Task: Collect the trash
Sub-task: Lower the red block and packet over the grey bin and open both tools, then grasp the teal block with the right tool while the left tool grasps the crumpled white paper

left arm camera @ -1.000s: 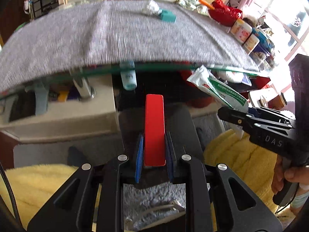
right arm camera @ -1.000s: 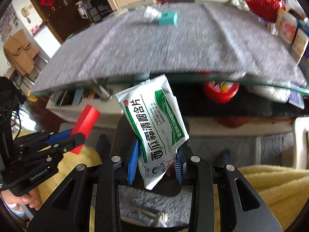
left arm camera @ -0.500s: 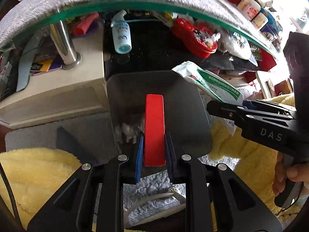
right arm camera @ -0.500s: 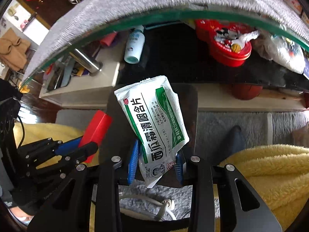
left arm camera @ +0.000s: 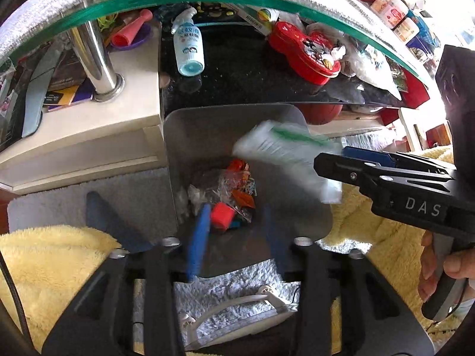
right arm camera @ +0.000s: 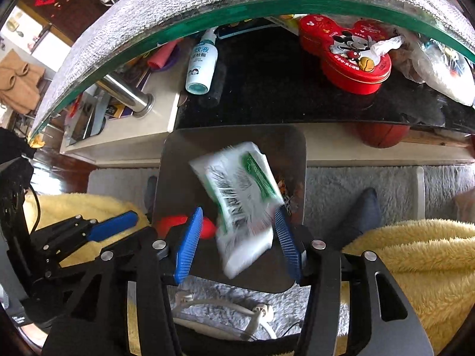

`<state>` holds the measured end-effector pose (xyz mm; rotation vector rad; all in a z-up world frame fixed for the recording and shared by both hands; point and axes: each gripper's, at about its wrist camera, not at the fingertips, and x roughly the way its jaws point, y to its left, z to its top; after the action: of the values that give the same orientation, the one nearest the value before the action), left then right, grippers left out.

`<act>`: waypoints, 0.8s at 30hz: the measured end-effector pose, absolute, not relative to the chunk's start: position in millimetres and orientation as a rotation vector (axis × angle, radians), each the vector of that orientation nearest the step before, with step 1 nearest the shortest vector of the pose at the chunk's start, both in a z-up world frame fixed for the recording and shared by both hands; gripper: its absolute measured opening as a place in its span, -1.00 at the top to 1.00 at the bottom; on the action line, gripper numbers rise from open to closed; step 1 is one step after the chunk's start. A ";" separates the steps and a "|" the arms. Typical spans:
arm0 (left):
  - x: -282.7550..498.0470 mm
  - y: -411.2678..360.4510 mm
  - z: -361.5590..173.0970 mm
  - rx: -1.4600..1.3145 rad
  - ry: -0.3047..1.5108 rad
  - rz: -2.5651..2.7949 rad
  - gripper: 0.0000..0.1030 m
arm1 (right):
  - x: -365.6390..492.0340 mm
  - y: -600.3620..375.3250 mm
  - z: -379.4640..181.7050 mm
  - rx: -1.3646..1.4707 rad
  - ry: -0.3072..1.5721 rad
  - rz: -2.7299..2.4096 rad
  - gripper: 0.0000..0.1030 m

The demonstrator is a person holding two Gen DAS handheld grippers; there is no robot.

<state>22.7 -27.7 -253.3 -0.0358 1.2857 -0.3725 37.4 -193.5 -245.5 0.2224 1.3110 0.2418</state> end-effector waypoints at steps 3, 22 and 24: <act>23.2 -26.5 -248.5 -0.021 1.264 -0.354 -0.27 | 39.3 -197.7 -242.3 0.225 1.298 0.224 -0.34; 39.0 -1.2 -181.6 -0.043 1.129 -0.301 -0.84 | 57.4 -228.5 -175.3 0.220 1.139 0.173 -0.78; 45.9 1.5 -170.8 -0.042 1.109 -0.294 -0.84 | 65.6 -234.6 -163.0 0.219 1.109 0.163 -0.78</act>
<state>45.9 1.5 -170.8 -0.0422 1.1085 -0.2937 65.6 -234.6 -163.0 0.2190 1.1091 0.1634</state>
